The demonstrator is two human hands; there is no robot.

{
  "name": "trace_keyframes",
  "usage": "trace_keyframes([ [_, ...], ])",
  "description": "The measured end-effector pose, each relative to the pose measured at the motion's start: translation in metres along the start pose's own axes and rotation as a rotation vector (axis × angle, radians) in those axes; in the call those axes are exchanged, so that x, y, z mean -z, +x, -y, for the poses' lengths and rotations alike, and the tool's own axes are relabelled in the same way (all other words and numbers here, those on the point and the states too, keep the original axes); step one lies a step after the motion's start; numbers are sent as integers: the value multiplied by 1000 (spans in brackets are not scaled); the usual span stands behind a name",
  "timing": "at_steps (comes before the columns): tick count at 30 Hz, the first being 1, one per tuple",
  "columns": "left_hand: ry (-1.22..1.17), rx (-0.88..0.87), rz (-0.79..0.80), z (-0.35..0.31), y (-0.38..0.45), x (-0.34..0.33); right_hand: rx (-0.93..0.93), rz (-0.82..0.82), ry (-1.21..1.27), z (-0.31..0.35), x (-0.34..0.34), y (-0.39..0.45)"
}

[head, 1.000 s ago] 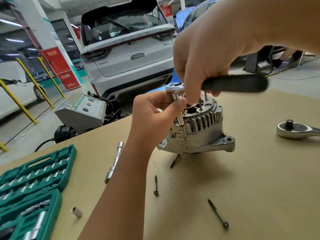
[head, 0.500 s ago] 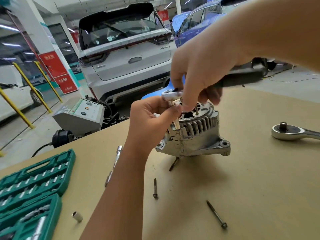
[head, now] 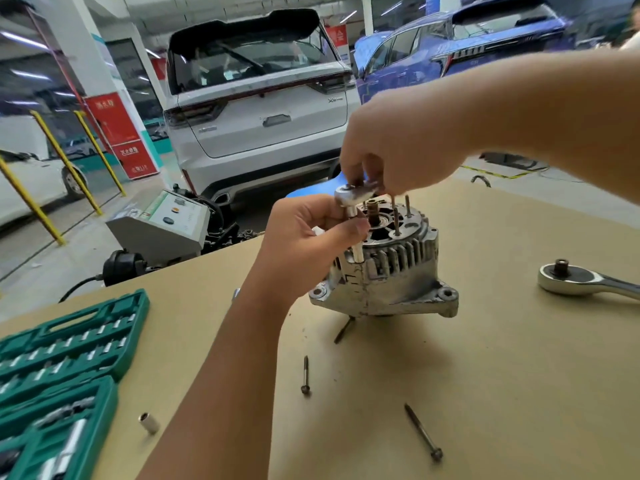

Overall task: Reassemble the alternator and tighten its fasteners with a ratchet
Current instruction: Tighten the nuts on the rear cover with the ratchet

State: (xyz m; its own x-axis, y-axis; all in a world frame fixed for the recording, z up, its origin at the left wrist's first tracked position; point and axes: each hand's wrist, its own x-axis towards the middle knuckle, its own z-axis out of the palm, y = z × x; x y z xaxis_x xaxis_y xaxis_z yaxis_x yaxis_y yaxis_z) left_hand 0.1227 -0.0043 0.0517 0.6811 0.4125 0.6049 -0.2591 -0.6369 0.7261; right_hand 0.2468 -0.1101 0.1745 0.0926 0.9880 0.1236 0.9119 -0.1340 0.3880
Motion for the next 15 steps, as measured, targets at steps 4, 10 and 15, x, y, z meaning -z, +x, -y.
trace_keyframes([
  [4, -21, -1, -73, -1, 0, -8, 19, -20, 36, 2, -4, -1],
  [10, 10, 5, -29, 0, 0, -2, 14, -2, 68, 4, -1, -6],
  [15, -5, 13, -39, -2, 0, -6, -63, 167, 306, 9, 6, -11],
])
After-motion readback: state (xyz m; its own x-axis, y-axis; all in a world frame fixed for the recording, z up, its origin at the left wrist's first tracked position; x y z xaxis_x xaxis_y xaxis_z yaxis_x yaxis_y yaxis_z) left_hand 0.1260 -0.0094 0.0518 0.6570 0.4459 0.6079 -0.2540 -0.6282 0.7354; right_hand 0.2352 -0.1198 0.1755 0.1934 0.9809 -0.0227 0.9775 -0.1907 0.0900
